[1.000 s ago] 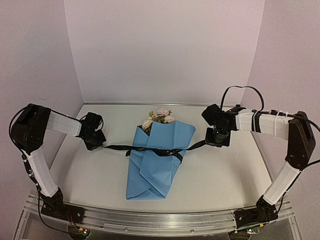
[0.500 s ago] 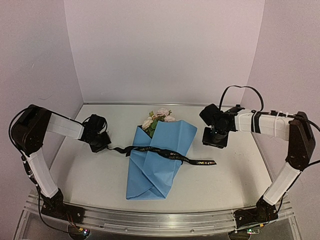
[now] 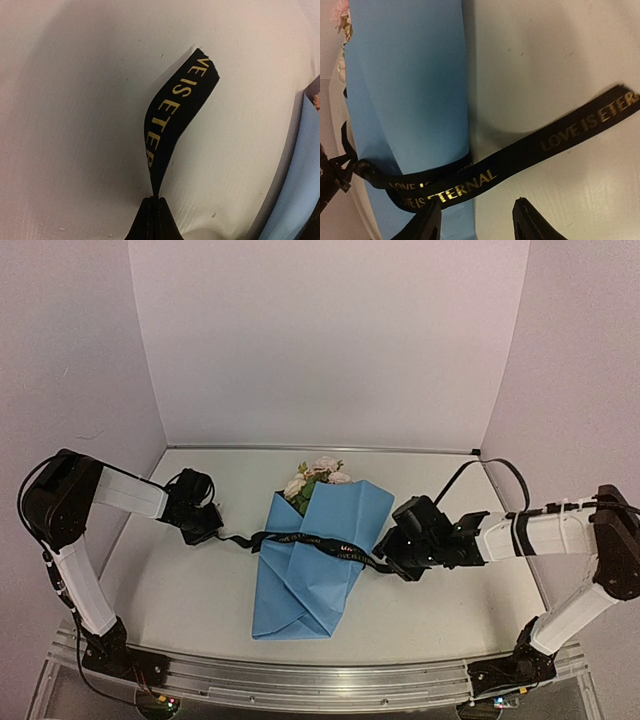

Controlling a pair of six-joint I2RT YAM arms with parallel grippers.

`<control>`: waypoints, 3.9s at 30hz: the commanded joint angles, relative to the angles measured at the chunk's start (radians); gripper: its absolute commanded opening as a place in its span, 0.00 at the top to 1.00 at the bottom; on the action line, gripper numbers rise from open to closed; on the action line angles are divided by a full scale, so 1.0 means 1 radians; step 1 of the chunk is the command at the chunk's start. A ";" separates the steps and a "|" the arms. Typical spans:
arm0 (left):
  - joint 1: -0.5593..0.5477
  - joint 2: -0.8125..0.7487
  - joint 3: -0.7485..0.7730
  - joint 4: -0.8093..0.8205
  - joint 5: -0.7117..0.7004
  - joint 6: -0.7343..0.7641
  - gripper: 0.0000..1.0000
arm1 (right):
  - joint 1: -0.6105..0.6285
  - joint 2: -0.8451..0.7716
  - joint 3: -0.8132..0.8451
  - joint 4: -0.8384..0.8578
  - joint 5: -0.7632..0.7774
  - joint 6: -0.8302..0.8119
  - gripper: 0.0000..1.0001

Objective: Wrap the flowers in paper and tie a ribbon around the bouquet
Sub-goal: Tie the ribbon around the folded bouquet.

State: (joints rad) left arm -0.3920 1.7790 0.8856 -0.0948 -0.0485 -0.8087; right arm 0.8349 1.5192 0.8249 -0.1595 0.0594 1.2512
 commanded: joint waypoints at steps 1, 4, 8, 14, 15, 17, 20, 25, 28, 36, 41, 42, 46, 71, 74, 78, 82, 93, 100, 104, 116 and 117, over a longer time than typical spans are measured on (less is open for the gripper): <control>0.001 -0.028 -0.004 0.032 0.015 0.016 1.00 | 0.034 0.033 -0.082 0.369 0.022 0.263 0.45; 0.000 -0.029 -0.005 0.035 0.019 0.026 1.00 | 0.034 0.067 -0.114 0.450 0.047 0.320 0.40; 0.001 -0.034 -0.007 0.040 0.024 0.041 1.00 | 0.035 0.142 -0.142 0.556 0.047 0.409 0.35; 0.001 -0.049 -0.007 0.034 0.024 0.060 1.00 | 0.034 0.259 -0.182 0.751 0.033 0.530 0.36; 0.001 -0.051 -0.006 0.032 0.023 0.062 1.00 | 0.034 0.264 -0.191 0.767 0.041 0.533 0.38; 0.000 -0.056 -0.004 0.028 0.021 0.067 1.00 | 0.033 0.254 -0.212 0.794 0.054 0.535 0.39; 0.001 -0.061 -0.003 0.028 0.019 0.069 1.00 | 0.034 0.230 -0.242 0.797 0.064 0.538 0.39; 0.001 -0.051 0.006 0.030 0.021 0.067 1.00 | 0.030 0.216 -0.256 0.796 0.079 0.524 0.48; 0.001 -0.046 0.011 0.028 0.020 0.068 1.00 | 0.013 0.222 -0.261 0.806 0.089 0.490 0.56; 0.002 -0.044 0.013 0.022 0.010 0.065 1.00 | -0.012 0.170 -0.264 0.801 0.115 0.391 0.75; 0.002 -0.044 0.012 0.025 0.006 0.063 1.00 | -0.012 0.135 -0.220 0.707 0.094 0.334 0.65; 0.002 -0.044 0.012 0.025 0.006 0.062 1.00 | -0.011 0.132 -0.219 0.700 0.089 0.329 0.61; 0.004 -0.044 0.007 0.027 0.004 0.063 1.00 | -0.011 0.127 -0.235 0.693 0.096 0.332 0.61; 0.093 -0.237 -0.067 -0.014 -0.007 -0.021 1.00 | -0.076 -0.052 0.023 0.094 0.185 -0.019 1.00; 0.111 -0.294 -0.099 -0.021 -0.029 -0.046 1.00 | -0.134 -0.070 -0.004 0.066 0.146 -0.035 1.00; 0.123 -0.359 -0.143 -0.037 -0.048 -0.078 1.00 | -0.173 -0.108 -0.067 0.058 0.114 -0.048 1.00; 0.148 -0.412 -0.210 -0.007 -0.043 -0.126 1.00 | -0.224 -0.136 -0.131 0.051 0.081 -0.050 1.00; 0.339 -0.358 -0.222 0.071 0.084 -0.133 1.00 | -0.408 -0.199 -0.166 -0.009 0.029 -0.113 1.00; 0.418 -0.330 -0.231 0.091 0.114 -0.146 1.00 | -0.521 -0.190 -0.167 -0.029 -0.007 -0.140 1.00; 0.447 -0.315 -0.235 0.090 0.126 -0.142 1.00 | -0.573 -0.183 -0.172 -0.028 -0.030 -0.154 1.00; 0.554 -0.304 -0.246 0.089 0.146 -0.108 1.00 | -0.718 -0.206 -0.223 -0.029 -0.066 -0.191 1.00; 0.563 -0.301 -0.245 0.088 0.151 -0.104 1.00 | -0.729 -0.210 -0.226 -0.029 -0.073 -0.195 1.00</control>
State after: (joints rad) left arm 0.1113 1.4737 0.6432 -0.0390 0.1336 -0.9396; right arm 0.1602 1.3376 0.6180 -0.1597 -0.0466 1.0926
